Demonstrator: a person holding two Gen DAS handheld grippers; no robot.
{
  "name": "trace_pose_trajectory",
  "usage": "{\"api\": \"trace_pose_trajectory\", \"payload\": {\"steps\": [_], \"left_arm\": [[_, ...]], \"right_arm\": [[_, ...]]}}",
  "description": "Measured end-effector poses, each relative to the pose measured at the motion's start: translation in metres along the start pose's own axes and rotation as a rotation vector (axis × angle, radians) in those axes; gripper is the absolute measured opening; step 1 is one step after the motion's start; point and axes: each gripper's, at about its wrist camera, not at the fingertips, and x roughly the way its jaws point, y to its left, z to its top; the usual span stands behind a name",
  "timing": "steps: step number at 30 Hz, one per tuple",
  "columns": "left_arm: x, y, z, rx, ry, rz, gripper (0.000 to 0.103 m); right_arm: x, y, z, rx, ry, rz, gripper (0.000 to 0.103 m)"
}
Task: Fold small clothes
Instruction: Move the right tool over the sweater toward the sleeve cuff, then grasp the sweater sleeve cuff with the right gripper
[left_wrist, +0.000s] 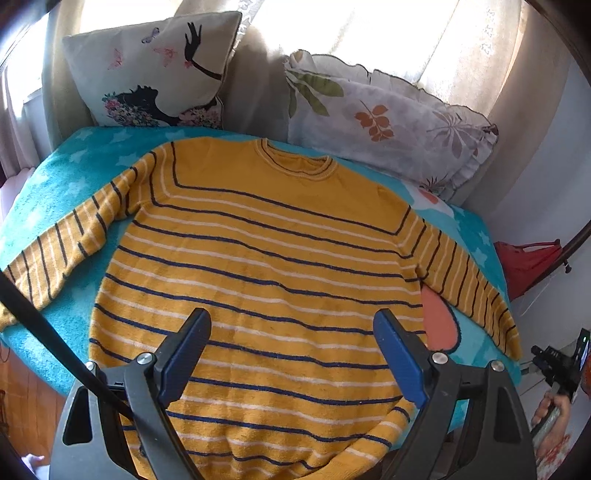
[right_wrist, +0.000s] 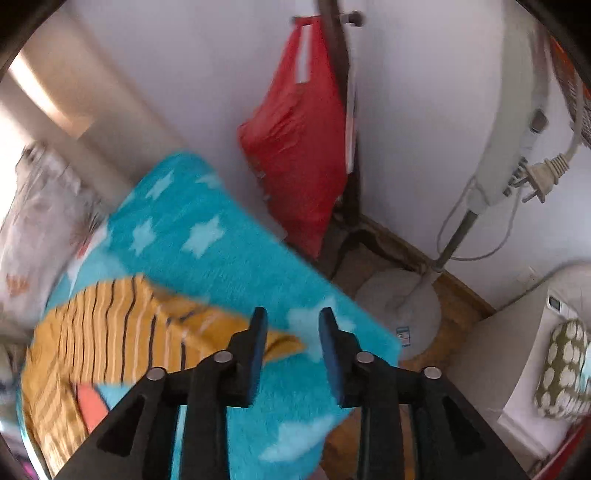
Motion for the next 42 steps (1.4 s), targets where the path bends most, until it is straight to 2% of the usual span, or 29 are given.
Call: {"api": "trace_pose_trajectory", "payload": {"steps": [4,7,13,16,19,21,23,26,27,29,31,33,34,38,40,42], "left_arm": [[0.003,-0.009,0.000,0.022,-0.002,-0.012,0.089],[0.004,-0.015,-0.001,0.042,-0.002,-0.015,0.089],[0.009,-0.005,-0.005,0.007,0.018,0.011,0.089],[0.009,0.000,-0.008,-0.009,0.020,0.022,0.089],[0.007,0.005,-0.010,-0.023,0.011,0.038,0.089],[0.005,0.012,-0.009,-0.040,0.002,0.054,0.089],[0.004,0.017,-0.009,-0.056,-0.004,0.068,0.089],[0.004,0.026,-0.012,-0.081,0.006,0.083,0.089],[0.004,0.029,-0.013,-0.087,0.011,0.083,0.089],[0.004,0.031,-0.016,-0.084,0.014,0.088,0.089],[0.006,0.030,-0.017,-0.078,0.022,0.088,0.089],[0.006,0.028,-0.017,-0.075,0.025,0.078,0.089],[0.005,0.026,-0.016,-0.071,0.019,0.073,0.089],[0.006,0.016,-0.012,-0.056,0.007,0.056,0.089],[0.008,0.008,-0.010,-0.040,0.011,0.048,0.089],[0.008,0.000,-0.011,-0.012,0.014,0.043,0.089]], "right_arm": [[-0.008,0.015,-0.039,-0.049,0.027,0.089,0.038],[-0.005,0.041,-0.063,-0.072,0.084,0.180,0.038],[0.004,0.126,-0.104,-0.212,0.228,0.377,0.038],[-0.013,0.196,-0.128,-0.425,0.267,0.497,0.038],[-0.027,0.267,-0.163,-0.654,0.347,0.630,0.038],[-0.026,0.308,-0.195,-0.820,0.386,0.658,0.038],[-0.021,0.322,-0.226,-0.909,0.398,0.648,0.038],[-0.007,0.321,-0.245,-0.941,0.523,0.648,0.038],[-0.011,0.312,-0.248,-0.978,0.533,0.648,0.037],[-0.023,0.287,-0.253,-1.064,0.523,0.590,0.034],[-0.027,0.260,-0.245,-1.060,0.508,0.512,0.033],[-0.024,0.222,-0.217,-0.952,0.467,0.422,0.036],[-0.020,0.193,-0.190,-0.826,0.426,0.378,0.036],[-0.004,0.107,-0.107,-0.359,0.293,0.304,0.037],[0.004,0.079,-0.082,-0.245,0.208,0.245,0.037],[0.011,0.058,-0.063,-0.194,0.151,0.180,0.037]]}}
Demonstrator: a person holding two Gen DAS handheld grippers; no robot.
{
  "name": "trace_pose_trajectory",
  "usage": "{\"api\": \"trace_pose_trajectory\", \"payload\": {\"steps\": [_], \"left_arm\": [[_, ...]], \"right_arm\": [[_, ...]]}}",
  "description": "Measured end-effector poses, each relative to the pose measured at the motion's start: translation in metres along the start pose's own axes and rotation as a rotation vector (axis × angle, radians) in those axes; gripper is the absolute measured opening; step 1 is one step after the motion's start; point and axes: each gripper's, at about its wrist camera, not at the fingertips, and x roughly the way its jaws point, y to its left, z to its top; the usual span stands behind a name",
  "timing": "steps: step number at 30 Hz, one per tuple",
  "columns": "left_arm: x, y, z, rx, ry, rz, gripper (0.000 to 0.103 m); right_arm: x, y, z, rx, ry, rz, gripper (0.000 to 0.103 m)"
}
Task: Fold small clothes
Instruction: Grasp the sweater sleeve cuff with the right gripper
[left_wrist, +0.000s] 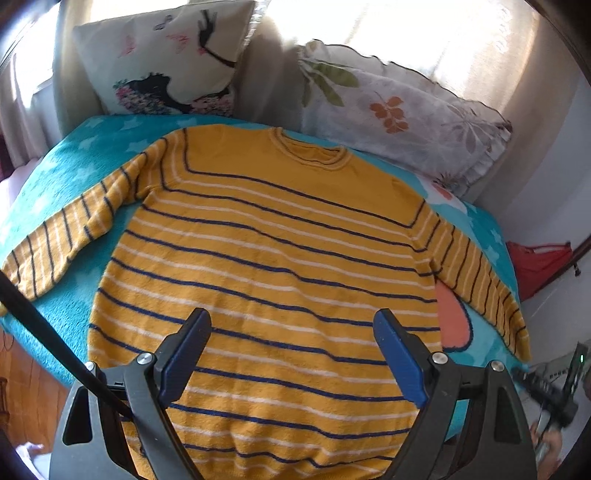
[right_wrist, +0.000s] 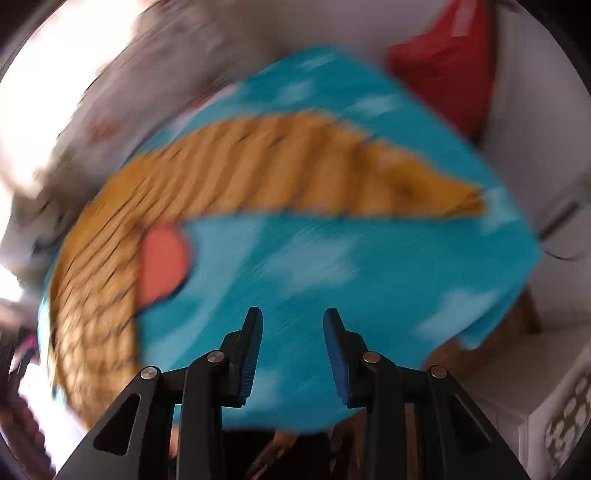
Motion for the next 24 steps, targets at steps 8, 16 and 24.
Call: {"api": "trace_pose_trajectory", "payload": {"steps": [8,16,24], "left_arm": [[-0.010,-0.004,-0.001,0.028,-0.024,0.026,0.089],[-0.008,0.004,0.000,-0.019,-0.006,0.028,0.089],[0.005,0.012,-0.001,-0.076,0.020,0.039,0.089]], "right_arm": [[-0.004,0.011,0.033,-0.152,-0.195,-0.343,0.039],[0.022,-0.024,0.092,-0.092,-0.100,-0.488,0.043],[-0.026,-0.053,0.035,0.239,-0.074,0.070,0.045]]}}
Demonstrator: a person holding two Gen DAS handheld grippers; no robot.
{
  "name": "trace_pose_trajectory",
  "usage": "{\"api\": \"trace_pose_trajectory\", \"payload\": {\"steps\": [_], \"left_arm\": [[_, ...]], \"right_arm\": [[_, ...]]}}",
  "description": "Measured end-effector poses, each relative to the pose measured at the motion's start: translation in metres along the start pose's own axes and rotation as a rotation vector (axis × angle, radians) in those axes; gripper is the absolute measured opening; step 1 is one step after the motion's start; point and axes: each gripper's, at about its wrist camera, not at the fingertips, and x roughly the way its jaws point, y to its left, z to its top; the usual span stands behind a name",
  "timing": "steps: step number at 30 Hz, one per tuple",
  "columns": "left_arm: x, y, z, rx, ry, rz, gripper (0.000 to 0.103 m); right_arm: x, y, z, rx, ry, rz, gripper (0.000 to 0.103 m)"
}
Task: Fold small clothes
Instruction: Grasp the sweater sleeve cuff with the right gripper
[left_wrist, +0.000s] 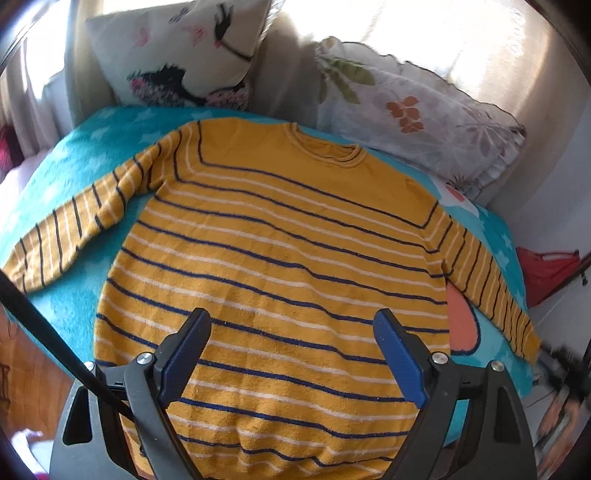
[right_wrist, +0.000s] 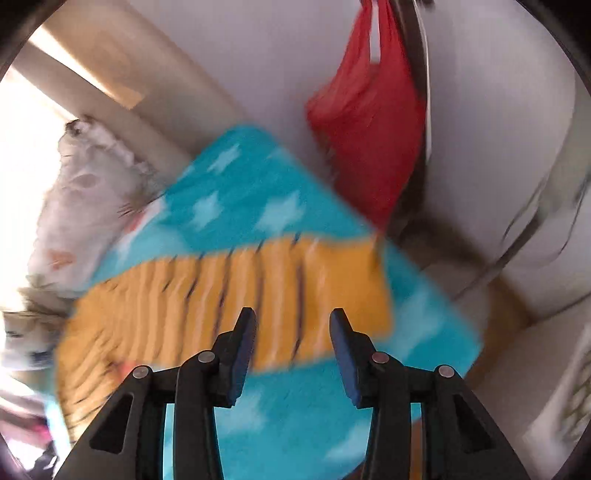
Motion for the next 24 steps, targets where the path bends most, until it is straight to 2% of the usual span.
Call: {"api": "trace_pose_trajectory", "payload": {"steps": [3,6,10,14,15,16,17,21,24], "left_arm": [[0.005,-0.001,0.001,-0.016,0.012,-0.012,0.089],[0.008,-0.010,-0.002,0.021,0.023,-0.019,0.089],[0.004,-0.012,-0.006,0.056,0.023,-0.015,0.089],[-0.004,0.006,-0.002,0.024,-0.003,-0.003,0.089],[-0.006,0.013,0.001,0.009,-0.013,0.000,0.089],[-0.008,0.021,0.003,-0.006,-0.021,0.003,0.089],[-0.010,0.029,0.005,-0.018,-0.027,0.005,0.089],[-0.011,0.060,0.014,-0.046,-0.034,0.013,0.089],[-0.008,0.090,0.025,-0.073,-0.031,0.010,0.089]], "right_arm": [[0.010,-0.003,-0.018,0.011,0.033,-0.010,0.045],[0.031,-0.002,-0.025,0.040,0.047,-0.036,0.045],[0.052,0.005,-0.006,0.022,-0.004,-0.114,0.045],[0.058,0.003,0.013,0.057,-0.054,-0.166,0.045],[0.061,0.003,0.021,0.060,-0.053,-0.170,0.037],[0.062,0.004,0.026,0.061,-0.050,-0.176,0.011],[0.063,0.008,0.032,0.055,-0.040,-0.181,0.006],[0.042,0.054,0.039,-0.026,-0.097,-0.162,0.006],[0.030,0.121,0.037,-0.147,-0.117,-0.086,0.006]]}}
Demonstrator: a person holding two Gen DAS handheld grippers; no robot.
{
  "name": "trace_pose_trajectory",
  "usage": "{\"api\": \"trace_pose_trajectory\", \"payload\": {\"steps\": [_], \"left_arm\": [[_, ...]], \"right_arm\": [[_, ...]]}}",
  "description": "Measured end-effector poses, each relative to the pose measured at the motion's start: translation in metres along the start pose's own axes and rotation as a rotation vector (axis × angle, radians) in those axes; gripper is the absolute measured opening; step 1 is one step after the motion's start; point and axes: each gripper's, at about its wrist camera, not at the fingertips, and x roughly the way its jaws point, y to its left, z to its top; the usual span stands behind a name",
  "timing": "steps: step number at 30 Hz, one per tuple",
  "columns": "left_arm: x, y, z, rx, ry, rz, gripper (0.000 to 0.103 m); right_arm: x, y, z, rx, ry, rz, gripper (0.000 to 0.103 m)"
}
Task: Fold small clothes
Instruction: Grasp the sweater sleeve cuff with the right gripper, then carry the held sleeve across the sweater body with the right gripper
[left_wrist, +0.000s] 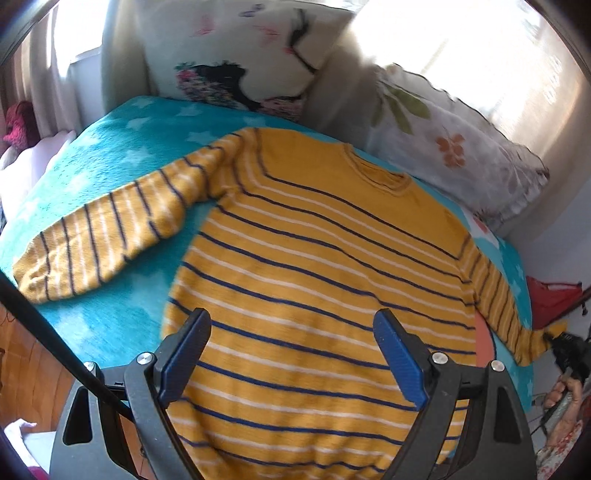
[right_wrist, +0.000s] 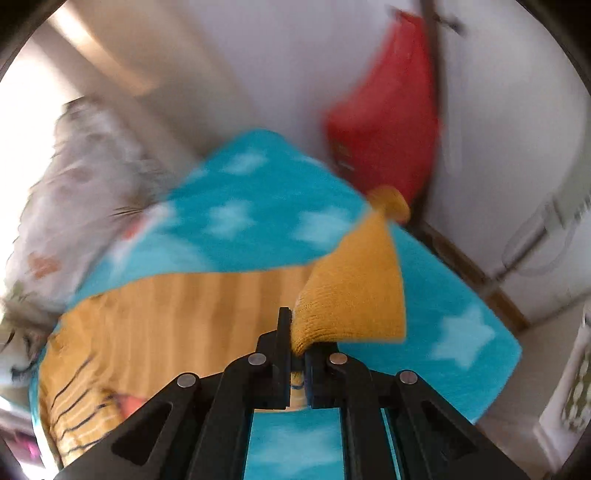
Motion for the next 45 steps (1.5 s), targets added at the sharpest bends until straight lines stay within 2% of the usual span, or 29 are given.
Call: {"api": "trace_pose_trajectory", "payload": {"steps": [6,11,14,16,21,23,24,26,27,29,32,34,36,40,42,45], "left_arm": [[-0.006,0.067,0.032,-0.043,-0.021,-0.010,0.089],[-0.012,0.132,0.050,-0.066,-0.037,0.015,0.089],[-0.013,0.173,0.054,-0.098,-0.028,0.044,0.089],[-0.013,0.199,0.056,-0.125,-0.017,0.059,0.089],[-0.014,0.244,0.057,-0.180,-0.005,0.086,0.089],[-0.014,0.258,0.059,-0.197,-0.005,0.090,0.089],[-0.014,0.262,0.059,-0.202,-0.005,0.091,0.089],[-0.012,0.270,0.063,-0.208,-0.008,0.095,0.089],[-0.012,0.274,0.065,-0.210,-0.011,0.098,0.089],[-0.013,0.282,0.070,-0.216,-0.020,0.102,0.089],[-0.016,0.298,0.075,-0.243,-0.040,0.118,0.089],[-0.019,0.314,0.077,-0.280,-0.055,0.139,0.089],[-0.024,0.332,0.077,-0.322,-0.072,0.170,0.089],[-0.038,0.365,0.074,-0.394,-0.108,0.223,0.089],[-0.048,0.382,0.070,-0.430,-0.127,0.249,0.089],[-0.060,0.400,0.063,-0.475,-0.140,0.274,0.089]], "right_arm": [[-0.012,0.174,-0.022,-0.202,0.014,0.215,0.006],[0.014,0.332,-0.082,-0.382,0.101,0.349,0.006],[0.031,0.400,-0.129,-0.501,0.142,0.373,0.006],[0.048,0.441,-0.171,-0.629,0.149,0.333,0.005],[0.087,0.487,-0.237,-0.851,0.181,0.196,0.006],[0.092,0.496,-0.259,-0.926,0.167,0.154,0.012],[0.089,0.500,-0.270,-0.969,0.155,0.160,0.014],[0.083,0.506,-0.286,-1.031,0.152,0.173,0.025],[0.079,0.509,-0.294,-1.064,0.148,0.188,0.032],[0.066,0.513,-0.309,-1.124,0.167,0.236,0.033],[0.041,0.521,-0.320,-1.149,0.135,0.271,0.033],[0.021,0.526,-0.327,-1.157,0.125,0.320,0.033],[-0.001,0.534,-0.345,-1.205,0.139,0.408,0.033],[-0.034,0.552,-0.405,-1.384,0.205,0.563,0.051],[-0.047,0.557,-0.445,-1.503,0.238,0.627,0.052],[-0.059,0.563,-0.492,-1.640,0.227,0.670,0.053]]}}
